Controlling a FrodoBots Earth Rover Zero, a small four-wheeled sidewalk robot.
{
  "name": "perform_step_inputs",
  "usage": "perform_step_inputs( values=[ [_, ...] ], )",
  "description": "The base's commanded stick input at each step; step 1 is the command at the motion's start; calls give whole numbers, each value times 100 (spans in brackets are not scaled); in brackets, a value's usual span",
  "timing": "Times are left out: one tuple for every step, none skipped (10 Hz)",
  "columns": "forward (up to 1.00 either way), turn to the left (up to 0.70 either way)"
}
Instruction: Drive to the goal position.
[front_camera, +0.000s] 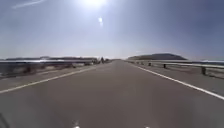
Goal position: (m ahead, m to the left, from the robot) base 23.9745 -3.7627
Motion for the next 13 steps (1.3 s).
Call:
perform_step_inputs(
  values=[
    [100, 0],
    [100, 0],
    [100, 0],
    [100, 0],
    [100, 0],
    [100, 0],
    [100, 0],
    [100, 0],
    [100, 0],
    [100, 0],
    [100, 0],
    [100, 0],
    [100, 0]
  ],
)
